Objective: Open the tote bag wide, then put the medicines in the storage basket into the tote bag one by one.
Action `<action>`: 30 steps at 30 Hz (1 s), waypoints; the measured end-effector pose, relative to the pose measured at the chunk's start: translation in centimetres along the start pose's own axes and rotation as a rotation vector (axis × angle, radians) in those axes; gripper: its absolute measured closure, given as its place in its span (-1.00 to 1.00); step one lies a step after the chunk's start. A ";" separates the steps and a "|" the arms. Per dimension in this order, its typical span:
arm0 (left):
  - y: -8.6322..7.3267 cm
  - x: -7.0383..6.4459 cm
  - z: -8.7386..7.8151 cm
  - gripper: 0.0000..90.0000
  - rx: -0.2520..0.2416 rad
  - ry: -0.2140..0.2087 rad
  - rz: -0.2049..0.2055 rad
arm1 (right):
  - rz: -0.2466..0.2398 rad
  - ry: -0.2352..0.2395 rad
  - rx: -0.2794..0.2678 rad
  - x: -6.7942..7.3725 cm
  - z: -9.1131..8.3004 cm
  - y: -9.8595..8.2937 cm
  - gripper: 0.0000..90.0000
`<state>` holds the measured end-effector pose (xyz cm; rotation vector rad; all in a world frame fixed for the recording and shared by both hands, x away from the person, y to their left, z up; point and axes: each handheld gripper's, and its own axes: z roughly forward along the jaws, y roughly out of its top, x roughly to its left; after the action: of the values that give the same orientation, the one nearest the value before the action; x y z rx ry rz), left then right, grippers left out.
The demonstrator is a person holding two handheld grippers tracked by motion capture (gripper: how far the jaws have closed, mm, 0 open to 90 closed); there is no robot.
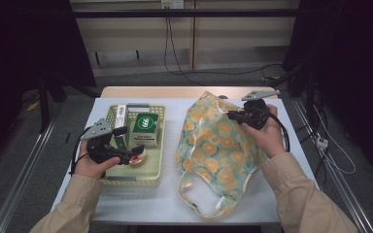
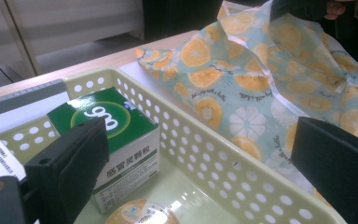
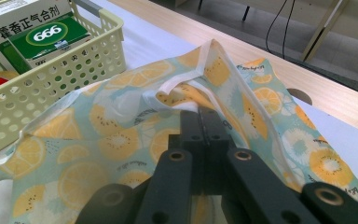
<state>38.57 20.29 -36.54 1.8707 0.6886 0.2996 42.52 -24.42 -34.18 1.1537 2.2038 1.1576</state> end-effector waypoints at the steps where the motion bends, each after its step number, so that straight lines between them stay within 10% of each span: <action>1: -0.1 0.2 0.2 -0.91 0.008 0.006 0.002 | -0.002 -0.002 0.001 0.0 0.0 0.0 1.00; 30: -0.8 1.0 2.7 -0.81 0.199 -0.029 0.078 | 0.010 0.005 0.011 -0.1 0.2 -0.4 1.00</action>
<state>40.45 19.01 -38.44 2.0910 0.6457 0.2607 42.48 -24.52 -34.64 1.1690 2.2137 1.1548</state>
